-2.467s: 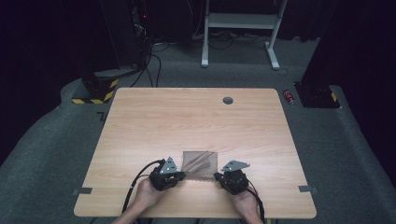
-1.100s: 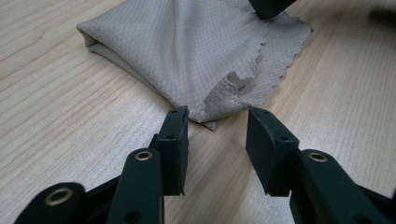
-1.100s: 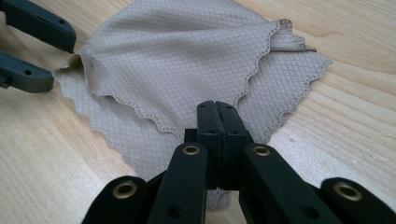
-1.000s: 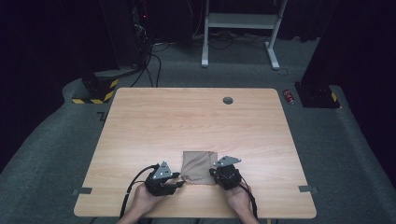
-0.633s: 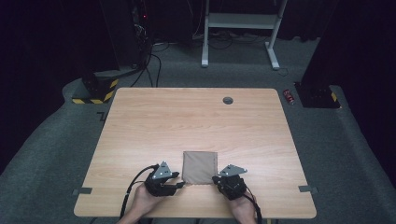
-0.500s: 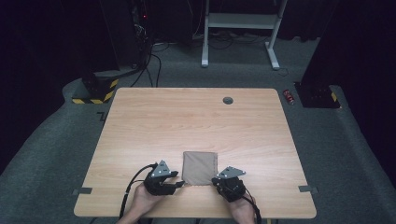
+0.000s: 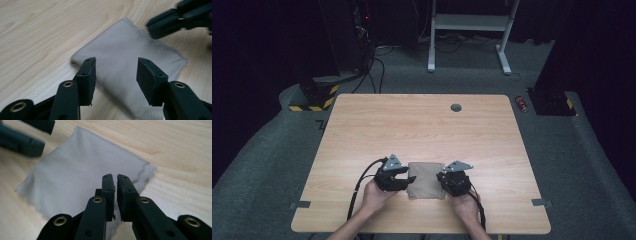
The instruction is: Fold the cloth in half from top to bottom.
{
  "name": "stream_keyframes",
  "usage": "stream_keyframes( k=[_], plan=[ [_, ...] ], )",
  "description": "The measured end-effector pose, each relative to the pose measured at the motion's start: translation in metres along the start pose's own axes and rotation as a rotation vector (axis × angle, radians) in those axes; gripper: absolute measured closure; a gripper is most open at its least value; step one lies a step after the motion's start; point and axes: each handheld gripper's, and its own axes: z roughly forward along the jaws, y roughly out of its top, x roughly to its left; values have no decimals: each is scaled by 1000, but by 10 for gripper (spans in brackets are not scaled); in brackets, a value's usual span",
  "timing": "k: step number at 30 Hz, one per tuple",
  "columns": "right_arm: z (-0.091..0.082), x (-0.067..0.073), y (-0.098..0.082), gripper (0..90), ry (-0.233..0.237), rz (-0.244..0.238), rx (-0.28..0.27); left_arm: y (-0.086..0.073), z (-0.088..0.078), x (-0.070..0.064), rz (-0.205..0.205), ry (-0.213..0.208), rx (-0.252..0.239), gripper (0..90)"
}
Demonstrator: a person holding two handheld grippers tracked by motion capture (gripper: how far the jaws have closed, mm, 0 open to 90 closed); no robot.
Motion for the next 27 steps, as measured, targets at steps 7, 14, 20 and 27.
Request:
stream_keyframes(
  k=[7, 14, 20, 27],
  plan=[
    [20, -11, 13, 826, -23, 13, 22, -6, 10, -11, 63, -15, 79, 481],
    [28, -17, 15, 825, -49, -7, 56, -30, -6, -15, 119, 10, 132, 461],
    [28, -18, 15, 817, -49, -15, 62, -42, -22, -10, 107, 29, 151, 445],
    [25, -23, 18, 764, -50, 13, 38, -24, -23, 9, -10, 80, 84, 448]
  ],
)
